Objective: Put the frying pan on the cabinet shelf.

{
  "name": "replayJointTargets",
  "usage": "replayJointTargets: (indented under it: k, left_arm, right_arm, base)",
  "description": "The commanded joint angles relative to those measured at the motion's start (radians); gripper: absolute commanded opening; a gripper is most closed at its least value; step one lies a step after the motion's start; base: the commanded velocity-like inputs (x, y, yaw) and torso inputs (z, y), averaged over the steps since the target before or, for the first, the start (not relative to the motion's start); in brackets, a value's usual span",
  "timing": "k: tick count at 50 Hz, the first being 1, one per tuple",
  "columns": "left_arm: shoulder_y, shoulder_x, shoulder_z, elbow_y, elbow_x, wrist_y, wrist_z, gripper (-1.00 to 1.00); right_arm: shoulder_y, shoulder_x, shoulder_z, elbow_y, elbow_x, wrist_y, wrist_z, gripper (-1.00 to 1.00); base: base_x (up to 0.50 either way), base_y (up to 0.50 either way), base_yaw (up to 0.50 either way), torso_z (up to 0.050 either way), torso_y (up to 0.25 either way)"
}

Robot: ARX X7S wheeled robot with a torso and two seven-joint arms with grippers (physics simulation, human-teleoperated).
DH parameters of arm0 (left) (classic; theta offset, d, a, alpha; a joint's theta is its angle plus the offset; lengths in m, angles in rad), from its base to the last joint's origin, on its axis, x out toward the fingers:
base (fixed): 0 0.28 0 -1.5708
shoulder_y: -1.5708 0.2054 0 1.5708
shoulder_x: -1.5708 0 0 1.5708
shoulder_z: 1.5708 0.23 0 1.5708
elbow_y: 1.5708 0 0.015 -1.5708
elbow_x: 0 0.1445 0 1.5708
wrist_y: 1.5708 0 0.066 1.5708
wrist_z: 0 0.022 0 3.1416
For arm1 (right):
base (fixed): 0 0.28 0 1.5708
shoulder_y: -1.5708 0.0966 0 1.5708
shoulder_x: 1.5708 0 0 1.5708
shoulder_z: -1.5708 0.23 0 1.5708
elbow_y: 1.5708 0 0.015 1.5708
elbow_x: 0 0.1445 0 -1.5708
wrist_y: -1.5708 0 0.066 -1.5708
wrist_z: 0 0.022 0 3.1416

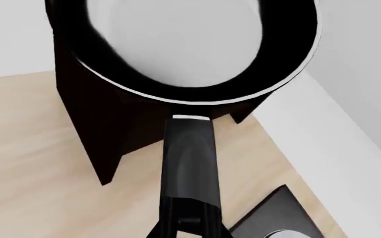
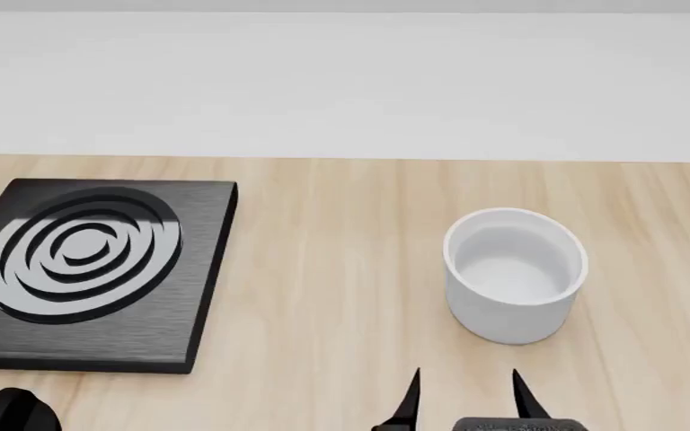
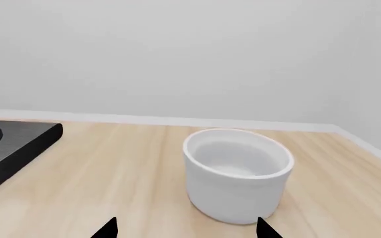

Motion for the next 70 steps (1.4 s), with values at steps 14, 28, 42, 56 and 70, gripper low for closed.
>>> replayJointTargets:
  k: [14,28,42,56,70]
  left_arm:
    - [-0.139,0.047,0.163,-0.081,0.164,0.134,0.276,-1.0]
    - [-0.158,0.058,0.157,-0.113,0.17,0.156,0.279,-1.0]
    - [-0.134,0.036,0.135,-0.058,0.148,0.136,0.245,-1.0]
    - [-0.294,0.063,0.167,-0.287,0.215,0.177,0.287,-1.0]
    - [-0.28,0.092,0.156,-0.417,0.264,0.289,0.267,-1.0]
  right_arm:
    - [0.041,-0.017,-0.011,0.118,-0.003,-0.067,-0.017,1.0]
    - [0.05,-0.018,-0.016,0.143,0.0,-0.083,-0.021,1.0]
    - [0.057,-0.02,-0.024,0.158,-0.001,-0.087,-0.019,1.0]
    - [0.051,-0.014,-0.032,0.123,0.0,-0.058,-0.004,1.0]
    - [0.073,-0.024,-0.039,0.167,-0.003,-0.071,-0.002,1.0]
  base:
    - [0.0,0.0,0.0,0.001,0.002]
    - [0.0,0.0,0.0,0.007,-0.173]
    - [0.0,0.0,0.0,0.01,-0.172]
    - [0.0,0.0,0.0,0.001,-0.012]
    - [0.0,0.0,0.0,0.0,0.001]
